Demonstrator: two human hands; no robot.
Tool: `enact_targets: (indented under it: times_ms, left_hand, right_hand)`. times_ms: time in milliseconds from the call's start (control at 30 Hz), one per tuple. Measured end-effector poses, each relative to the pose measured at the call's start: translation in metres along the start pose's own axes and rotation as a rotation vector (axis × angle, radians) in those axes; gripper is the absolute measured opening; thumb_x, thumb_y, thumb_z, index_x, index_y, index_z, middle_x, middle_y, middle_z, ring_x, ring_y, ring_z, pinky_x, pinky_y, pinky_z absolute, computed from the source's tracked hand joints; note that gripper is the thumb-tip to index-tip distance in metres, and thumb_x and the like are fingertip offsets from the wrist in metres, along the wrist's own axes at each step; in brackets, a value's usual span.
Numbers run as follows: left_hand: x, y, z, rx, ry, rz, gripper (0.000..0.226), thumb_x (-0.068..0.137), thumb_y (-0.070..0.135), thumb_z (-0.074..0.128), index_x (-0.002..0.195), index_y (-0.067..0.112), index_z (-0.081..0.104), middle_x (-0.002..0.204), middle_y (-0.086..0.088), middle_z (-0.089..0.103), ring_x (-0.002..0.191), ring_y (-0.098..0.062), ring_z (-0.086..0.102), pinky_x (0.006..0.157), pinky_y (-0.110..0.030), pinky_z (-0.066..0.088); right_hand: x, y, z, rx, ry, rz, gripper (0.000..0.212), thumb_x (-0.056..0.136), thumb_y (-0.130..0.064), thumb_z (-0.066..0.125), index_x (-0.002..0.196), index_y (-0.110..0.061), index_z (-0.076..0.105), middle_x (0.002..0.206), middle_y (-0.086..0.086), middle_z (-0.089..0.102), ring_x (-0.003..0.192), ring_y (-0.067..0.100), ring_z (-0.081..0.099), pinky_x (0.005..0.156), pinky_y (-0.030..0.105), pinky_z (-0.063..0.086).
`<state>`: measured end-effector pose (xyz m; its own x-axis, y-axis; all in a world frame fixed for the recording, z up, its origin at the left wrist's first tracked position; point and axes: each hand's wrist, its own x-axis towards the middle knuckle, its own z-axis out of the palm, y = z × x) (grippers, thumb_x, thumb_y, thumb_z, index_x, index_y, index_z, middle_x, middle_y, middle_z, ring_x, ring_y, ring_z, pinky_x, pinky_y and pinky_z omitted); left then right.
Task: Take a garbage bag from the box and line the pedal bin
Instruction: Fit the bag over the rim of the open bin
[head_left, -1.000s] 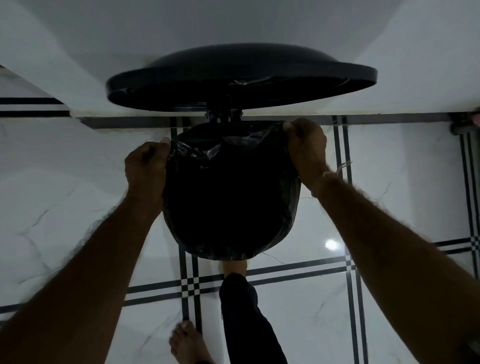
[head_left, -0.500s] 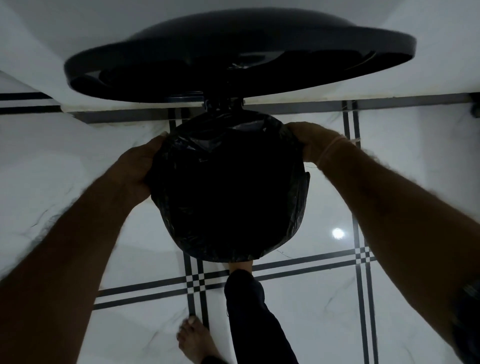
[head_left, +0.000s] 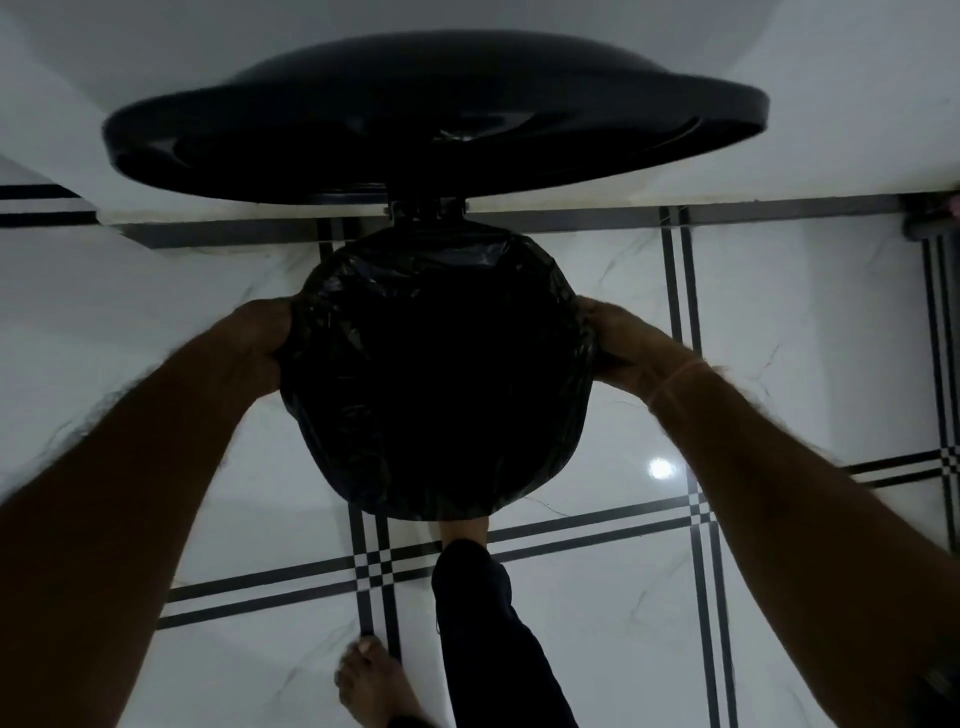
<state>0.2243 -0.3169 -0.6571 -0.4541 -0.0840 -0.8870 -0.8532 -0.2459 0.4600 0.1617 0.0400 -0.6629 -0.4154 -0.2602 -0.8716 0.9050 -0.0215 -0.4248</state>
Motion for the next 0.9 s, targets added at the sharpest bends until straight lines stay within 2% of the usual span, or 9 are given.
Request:
enact_targets:
  times_ms: [33,100,200,333,400,500,667,767,900]
  left_hand:
    - [-0.004,-0.001,0.0,-0.011,0.026,0.002,0.053,0.104,0.006,0.047,0.057,0.011,0.07,0.056,-0.005,0.066,0.049,-0.014,0.063,0.037,-0.016,0.048]
    - [-0.014,-0.005,0.003,-0.019,0.079,0.024,0.043,0.104,0.007,0.049,0.066,0.011,0.069,0.052,-0.001,0.066,0.041,-0.01,0.062,0.038,-0.017,0.048]
    - [-0.027,-0.018,0.003,-0.06,0.141,0.103,0.022,0.104,0.011,0.051,0.085,0.016,0.062,0.083,-0.005,0.062,0.068,-0.015,0.058,0.054,-0.021,0.053]
    - [-0.059,-0.052,0.008,-0.178,0.315,0.184,0.01,0.096,0.032,0.066,0.095,0.023,0.071,0.094,0.002,0.069,0.091,-0.017,0.064,0.077,-0.029,0.053]
    - [-0.072,-0.071,0.013,-0.213,0.402,0.228,0.021,0.093,0.044,0.066,0.098,0.024,0.071,0.099,0.001,0.071,0.096,-0.017,0.064,0.085,-0.036,0.054]
    - [-0.092,-0.089,0.029,-0.268,0.485,0.198,0.035,0.088,0.058,0.065,0.096,0.024,0.069,0.101,0.002,0.07,0.095,-0.018,0.062,0.08,-0.037,0.051]
    - [-0.109,-0.108,0.043,-0.525,0.28,0.042,0.041,0.095,0.055,0.058,0.12,0.023,0.067,0.123,0.0,0.07,0.113,-0.018,0.064,0.091,-0.038,0.054]
    - [-0.106,-0.114,0.037,-0.602,0.229,0.036,0.051,0.094,0.053,0.06,0.133,0.021,0.063,0.132,-0.003,0.068,0.121,-0.022,0.063,0.091,-0.039,0.057]
    - [-0.104,-0.116,0.033,-0.673,0.181,0.015,0.05,0.094,0.049,0.062,0.135,0.021,0.063,0.126,-0.001,0.07,0.118,-0.02,0.066,0.079,-0.035,0.06]
  right_hand:
    - [0.001,0.002,0.003,-0.064,0.054,-0.036,0.03,0.104,-0.005,0.043,0.086,-0.012,0.066,0.065,-0.001,0.068,0.055,0.013,0.064,0.053,0.026,0.056]
    - [-0.007,0.002,0.006,-0.059,0.092,-0.067,0.025,0.104,-0.016,0.049,0.09,-0.011,0.069,0.068,-0.001,0.071,0.06,0.013,0.067,0.057,0.025,0.058]
    - [-0.028,0.012,0.003,0.023,0.133,-0.059,0.04,0.096,-0.047,0.063,0.114,-0.013,0.072,0.096,0.001,0.074,0.092,0.016,0.069,0.086,0.032,0.057]
    - [-0.074,0.04,0.015,-0.089,0.376,-0.274,0.033,0.094,-0.049,0.065,0.109,-0.019,0.067,0.114,0.002,0.073,0.11,0.018,0.065,0.089,0.037,0.046]
    - [-0.092,0.056,0.031,-0.089,0.465,-0.36,0.03,0.092,-0.044,0.07,0.101,-0.016,0.065,0.106,0.01,0.069,0.101,0.019,0.063,0.08,0.036,0.046]
    - [-0.106,0.08,0.047,-0.017,0.465,-0.292,0.033,0.095,-0.035,0.069,0.106,-0.004,0.066,0.098,0.015,0.068,0.096,0.02,0.064,0.075,0.036,0.044]
    - [-0.108,0.096,0.053,0.2,0.513,-0.165,0.019,0.095,-0.032,0.07,0.095,-0.014,0.068,0.093,0.006,0.068,0.09,0.018,0.061,0.068,0.03,0.042]
    - [-0.101,0.099,0.057,0.16,0.62,-0.297,0.021,0.095,-0.025,0.071,0.091,-0.005,0.07,0.084,0.009,0.068,0.081,0.019,0.061,0.065,0.028,0.043]
    - [-0.086,0.103,0.057,0.003,0.804,-0.476,0.024,0.094,-0.016,0.07,0.086,0.006,0.07,0.075,0.011,0.067,0.072,0.017,0.061,0.07,0.029,0.053]
